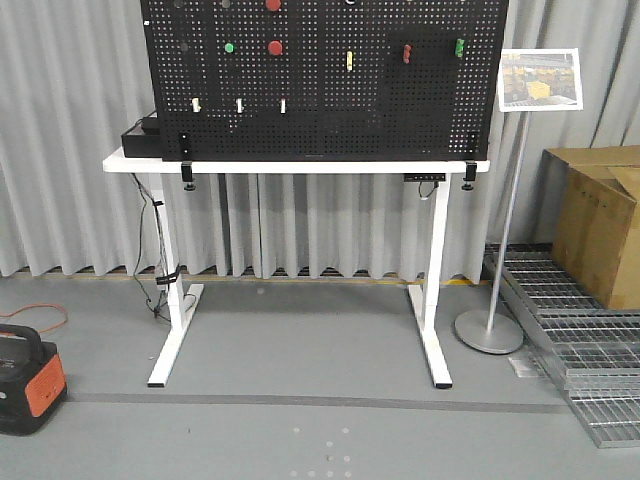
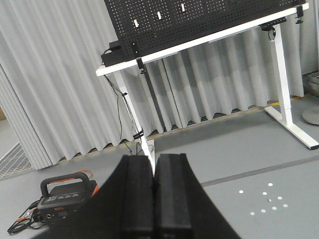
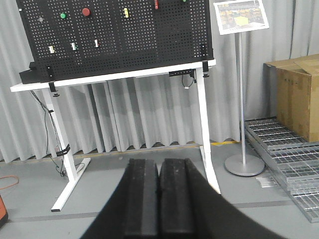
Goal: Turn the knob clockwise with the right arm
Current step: 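Drive the base toward the black pegboard on the white table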
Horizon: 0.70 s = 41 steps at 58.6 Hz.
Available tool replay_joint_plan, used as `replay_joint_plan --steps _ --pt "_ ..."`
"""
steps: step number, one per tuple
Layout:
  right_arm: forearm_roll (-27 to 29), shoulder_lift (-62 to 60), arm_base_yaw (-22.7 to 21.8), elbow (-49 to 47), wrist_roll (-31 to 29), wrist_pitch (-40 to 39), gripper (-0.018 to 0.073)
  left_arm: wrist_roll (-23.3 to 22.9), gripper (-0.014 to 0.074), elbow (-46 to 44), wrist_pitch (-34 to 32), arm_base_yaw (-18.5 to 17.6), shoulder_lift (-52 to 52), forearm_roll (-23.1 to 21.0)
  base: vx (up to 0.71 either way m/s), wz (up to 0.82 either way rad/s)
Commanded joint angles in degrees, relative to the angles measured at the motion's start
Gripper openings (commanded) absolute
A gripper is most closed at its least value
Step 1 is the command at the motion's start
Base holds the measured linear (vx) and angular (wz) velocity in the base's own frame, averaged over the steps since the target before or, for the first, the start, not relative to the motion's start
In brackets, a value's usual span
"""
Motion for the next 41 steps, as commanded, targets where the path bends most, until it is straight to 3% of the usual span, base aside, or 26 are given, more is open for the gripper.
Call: replay_joint_plan --steps 1,41 --pt "-0.51 -0.54 -0.26 0.45 -0.23 -4.78 -0.0008 -0.22 -0.0006 0.92 -4.75 -0.49 0.62 -0.26 0.00 0.00" --pt "-0.51 -0.54 -0.26 0.45 -0.23 -4.78 -0.0008 -0.22 -0.0006 0.92 -4.75 -0.49 0.62 -0.26 0.00 0.01"
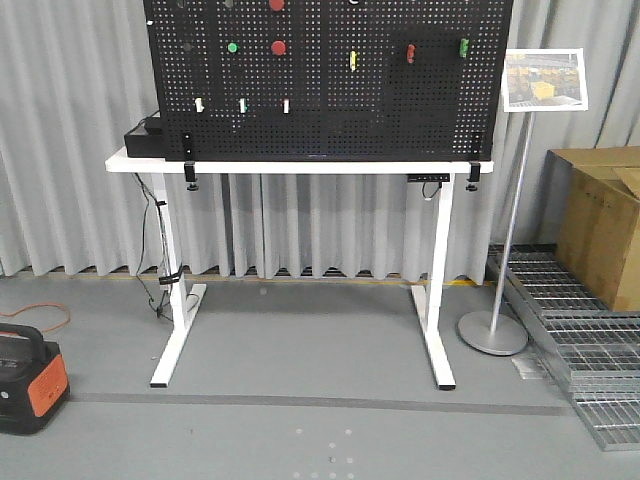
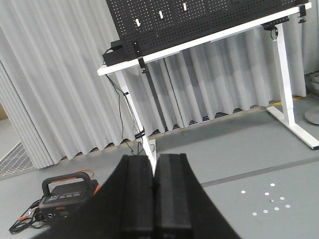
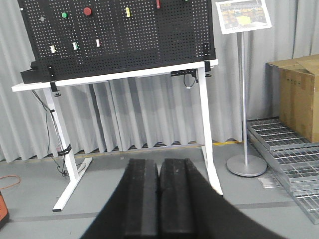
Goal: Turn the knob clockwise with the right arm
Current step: 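Drive the base toward the black pegboard on the white table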
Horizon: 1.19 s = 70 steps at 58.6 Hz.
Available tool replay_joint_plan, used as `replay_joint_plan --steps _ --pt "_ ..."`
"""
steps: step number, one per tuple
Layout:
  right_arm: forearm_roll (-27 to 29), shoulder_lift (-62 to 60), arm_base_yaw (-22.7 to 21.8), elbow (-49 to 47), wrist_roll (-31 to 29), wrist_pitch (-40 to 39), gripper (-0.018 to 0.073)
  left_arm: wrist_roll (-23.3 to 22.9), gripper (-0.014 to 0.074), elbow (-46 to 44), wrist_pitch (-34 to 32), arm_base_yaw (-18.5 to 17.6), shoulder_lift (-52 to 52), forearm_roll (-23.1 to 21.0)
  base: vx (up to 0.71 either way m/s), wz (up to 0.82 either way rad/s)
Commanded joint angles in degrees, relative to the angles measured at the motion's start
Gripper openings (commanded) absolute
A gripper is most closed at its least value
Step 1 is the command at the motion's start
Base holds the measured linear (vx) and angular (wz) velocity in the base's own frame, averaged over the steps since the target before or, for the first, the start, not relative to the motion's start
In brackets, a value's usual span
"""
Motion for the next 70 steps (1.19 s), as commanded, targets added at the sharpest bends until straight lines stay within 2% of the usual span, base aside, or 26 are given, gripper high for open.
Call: replay_joint_plan --steps 1,29,70 --pt "-0.51 -0.54 -0.26 0.45 -0.23 -4.78 -0.0008 -0.22 -0.0006 0.92 -4.75 -0.49 0.62 -0.26 0.05 0.03" --pt "-0.51 -0.54 -0.26 0.45 -0.23 -4.78 -0.0008 -0.22 -0.0006 0.92 -4.75 -0.49 0.62 -0.26 0.22 -0.04" --pt "-0.51 -0.54 -0.26 0.45 -0.23 -4.78 -0.0008 -0.22 -0.0006 0.92 -4.75 -0.49 0.62 -0.26 0.45 0.06"
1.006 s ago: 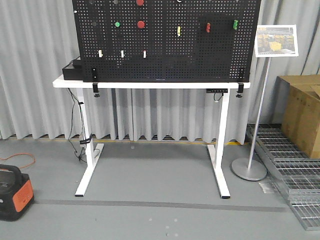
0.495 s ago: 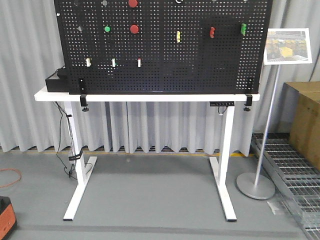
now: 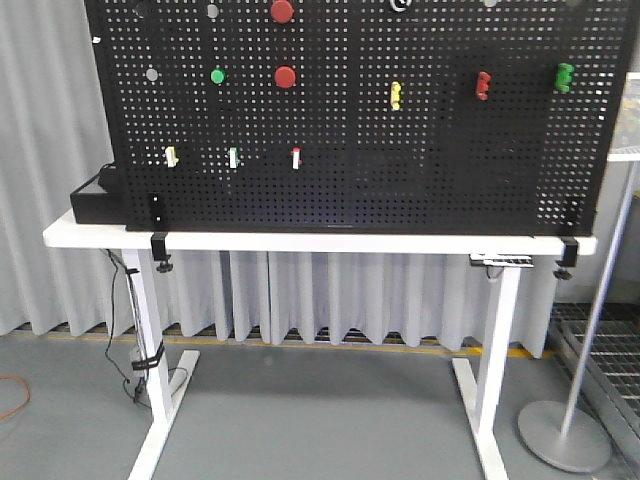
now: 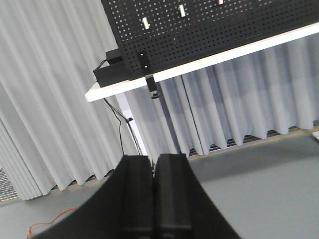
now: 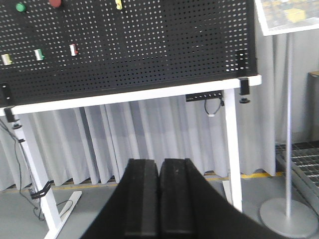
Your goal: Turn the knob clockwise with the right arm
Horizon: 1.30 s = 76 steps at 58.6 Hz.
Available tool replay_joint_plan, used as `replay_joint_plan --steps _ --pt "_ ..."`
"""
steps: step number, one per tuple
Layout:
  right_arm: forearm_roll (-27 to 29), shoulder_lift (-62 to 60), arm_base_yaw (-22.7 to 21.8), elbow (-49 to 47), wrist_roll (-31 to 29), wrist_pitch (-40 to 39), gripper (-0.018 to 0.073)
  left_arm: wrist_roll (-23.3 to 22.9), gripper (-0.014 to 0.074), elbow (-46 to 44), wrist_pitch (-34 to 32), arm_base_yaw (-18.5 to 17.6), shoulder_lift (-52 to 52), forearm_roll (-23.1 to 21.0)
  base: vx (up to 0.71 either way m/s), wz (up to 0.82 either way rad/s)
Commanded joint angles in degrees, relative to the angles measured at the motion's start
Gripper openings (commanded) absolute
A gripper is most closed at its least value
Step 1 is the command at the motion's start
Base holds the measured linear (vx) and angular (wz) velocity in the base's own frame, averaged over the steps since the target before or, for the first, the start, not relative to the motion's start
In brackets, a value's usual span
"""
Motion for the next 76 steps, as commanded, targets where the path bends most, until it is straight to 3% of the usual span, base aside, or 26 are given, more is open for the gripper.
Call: replay_joint_plan --steps 1,76 --pt "-0.51 -0.54 -0.26 0.45 -0.23 -4.78 -0.0008 -0.22 -0.0006 0.92 -4.75 -0.49 0.62 -0.26 0.51 0.07" --pt "-0.51 -0.54 -0.26 0.45 -0.23 -4.78 -0.0008 -0.22 -0.0006 0.92 -4.75 -0.49 0.62 -0.26 0.44 0.00"
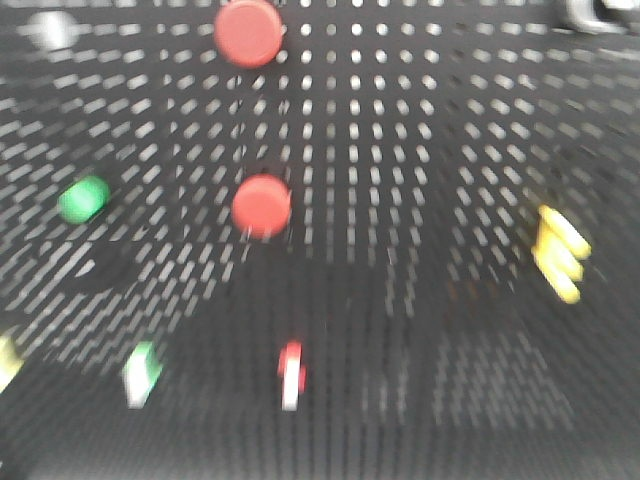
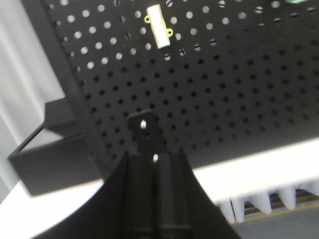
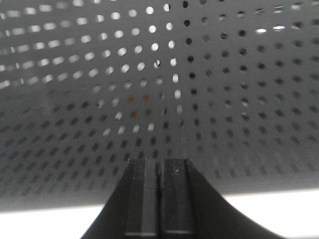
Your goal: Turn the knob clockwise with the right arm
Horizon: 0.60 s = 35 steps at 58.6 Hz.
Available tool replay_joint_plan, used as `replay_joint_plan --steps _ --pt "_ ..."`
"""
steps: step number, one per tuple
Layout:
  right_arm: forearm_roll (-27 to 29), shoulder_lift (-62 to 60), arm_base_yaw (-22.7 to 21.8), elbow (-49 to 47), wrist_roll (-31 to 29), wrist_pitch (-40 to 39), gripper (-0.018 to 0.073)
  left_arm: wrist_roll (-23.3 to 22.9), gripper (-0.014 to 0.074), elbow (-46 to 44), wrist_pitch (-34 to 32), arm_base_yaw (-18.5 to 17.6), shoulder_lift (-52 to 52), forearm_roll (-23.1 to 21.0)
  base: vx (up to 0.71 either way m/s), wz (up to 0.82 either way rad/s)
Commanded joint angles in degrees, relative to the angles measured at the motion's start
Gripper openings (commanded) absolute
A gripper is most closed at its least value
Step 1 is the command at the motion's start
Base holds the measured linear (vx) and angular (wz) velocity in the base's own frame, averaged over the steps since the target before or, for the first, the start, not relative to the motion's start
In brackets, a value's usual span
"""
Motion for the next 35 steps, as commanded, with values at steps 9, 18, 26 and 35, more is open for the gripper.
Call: replay_joint_plan --steps 9,18,26,35 --pt "-0.51 -0.54 -0.26 0.45 -0.23 -4.79 -0.0008 -0.22 -0.0006 0.92 -4.75 -0.49 0.62 -0.26 0.26 -0.04" --pt "-0.51 -0.54 -0.26 0.45 -0.23 -4.79 -0.0008 -0.22 -0.0006 0.92 -4.75 -0.49 0.62 -0.26 0.13 -0.02" --pt "-0.51 -0.54 -0.26 0.45 -0.23 -4.79 -0.0008 -0.22 -0.0006 0.92 -4.75 -0.49 0.62 -0.26 0.03 -0.01" --pt "-0.51 -0.54 -0.26 0.45 -0.23 -4.79 -0.0008 -0.22 -0.0006 0.92 -4.75 -0.49 0.62 -0.26 0.00 0.00"
